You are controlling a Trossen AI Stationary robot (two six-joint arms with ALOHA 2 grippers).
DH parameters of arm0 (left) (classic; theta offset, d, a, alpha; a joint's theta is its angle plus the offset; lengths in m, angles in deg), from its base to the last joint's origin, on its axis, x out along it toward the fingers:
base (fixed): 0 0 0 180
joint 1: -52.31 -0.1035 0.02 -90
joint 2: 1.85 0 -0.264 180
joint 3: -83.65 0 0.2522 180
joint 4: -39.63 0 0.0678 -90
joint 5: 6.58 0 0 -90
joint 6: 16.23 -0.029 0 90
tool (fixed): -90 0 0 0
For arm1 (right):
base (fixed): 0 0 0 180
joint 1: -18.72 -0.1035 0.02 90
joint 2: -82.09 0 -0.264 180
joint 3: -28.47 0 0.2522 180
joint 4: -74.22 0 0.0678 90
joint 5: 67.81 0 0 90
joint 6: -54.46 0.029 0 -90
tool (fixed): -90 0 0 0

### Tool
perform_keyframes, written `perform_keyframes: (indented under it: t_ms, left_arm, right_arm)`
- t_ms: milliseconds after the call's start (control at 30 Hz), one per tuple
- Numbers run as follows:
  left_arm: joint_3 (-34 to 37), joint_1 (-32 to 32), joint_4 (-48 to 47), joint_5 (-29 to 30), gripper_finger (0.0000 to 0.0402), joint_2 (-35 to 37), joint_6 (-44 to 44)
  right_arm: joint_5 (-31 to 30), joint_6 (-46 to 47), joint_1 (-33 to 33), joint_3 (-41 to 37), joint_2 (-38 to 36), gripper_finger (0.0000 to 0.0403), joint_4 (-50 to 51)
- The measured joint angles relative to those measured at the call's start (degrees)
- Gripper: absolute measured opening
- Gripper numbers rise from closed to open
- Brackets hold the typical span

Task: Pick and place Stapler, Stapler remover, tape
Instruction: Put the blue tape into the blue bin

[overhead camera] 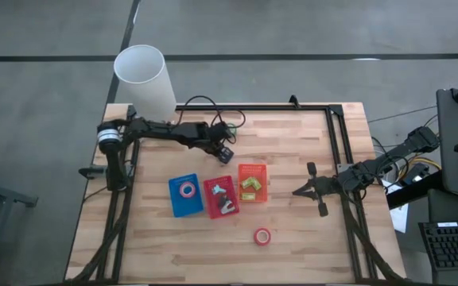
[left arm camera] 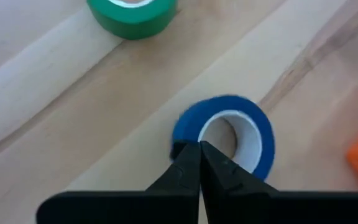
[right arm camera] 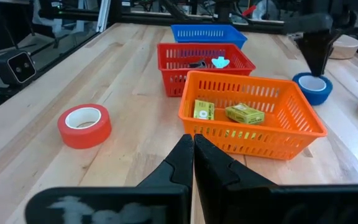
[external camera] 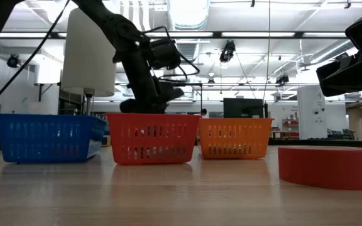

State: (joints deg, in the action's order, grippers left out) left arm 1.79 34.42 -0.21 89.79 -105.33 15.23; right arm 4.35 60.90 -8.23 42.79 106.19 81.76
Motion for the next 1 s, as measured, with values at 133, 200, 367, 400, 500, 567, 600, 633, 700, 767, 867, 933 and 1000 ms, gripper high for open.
perform_keyframes:
  t_ms: [133, 200, 367, 400, 500, 567, 600, 633, 700, 767, 867, 933, 1000]
  left_arm:
    - [0.00, 0.31, -2.50, 0.00, 0.0002, 2.60, 0.00]
    - [-0.01, 0.39, -3.08, -0.05, 0.0002, 4.00, 0.13]
    - [-0.02, 0.44, -3.96, -0.48, 0.0002, 6.22, 2.92]
    - [-0.02, 0.44, -3.92, -0.49, 0.0005, 6.25, 3.14]
    - [-0.02, 0.38, -3.60, -0.50, 0.0026, 5.68, 3.06]
    - [-0.02, 0.37, -3.30, -1.07, 0.0051, 4.51, 2.50]
    - [0.01, 0.40, -3.01, -1.39, 0.0066, 3.67, 2.06]
    - [0.04, 0.44, -2.33, -1.59, 0.0083, 2.94, 1.87]
    - [0.04, 0.44, -1.67, -1.83, 0.0118, 1.65, 1.90]
    - [0.04, 0.44, -1.54, -1.48, 0.0151, 0.61, 2.12]
    - [0.04, 0.42, -1.54, 0.29, 0.0188, -0.31, 2.10]
    - [0.04, 0.34, -1.46, 0.44, 0.0202, -0.61, 1.89]
    - [0.04, 0.33, -1.39, 0.46, 0.0206, -0.98, 1.83]
  right_arm:
    - [0.00, 0.00, 0.00, 0.00, 0.00, 0.0008, 0.02]
    - [0.00, 0.00, -0.01, 0.00, 0.00, 0.0008, 0.02]
    - [-0.02, -0.18, -0.01, 0.00, 0.00, 0.0008, 0.04]
    - [-0.02, -0.18, -0.01, 0.00, 0.00, 0.0008, 0.00]
    - [-0.02, -0.11, -0.01, 0.00, 0.00, 0.0008, 0.00]
    - [-0.02, 0.00, -0.05, 0.00, 0.00, 0.0008, 0.01]
    - [-0.02, 0.27, -0.05, 0.00, 0.00, 0.0008, 0.00]
    - [-0.02, 0.35, -0.05, 0.00, 0.00, 0.0008, -0.02]
    - [-0.02, 0.43, -0.03, 0.00, 0.00, 0.0008, 0.00]
    - [-0.02, 0.43, -0.03, 0.00, 0.00, 0.0008, -0.01]
    - [-0.02, 0.43, -0.03, 0.00, 0.00, 0.0008, -0.02]
    - [-0.02, 0.42, -0.03, 0.00, 0.00, 0.0008, 0.00]
    - [-0.02, 0.18, -0.03, 0.00, 0.00, 0.0008, 0.02]
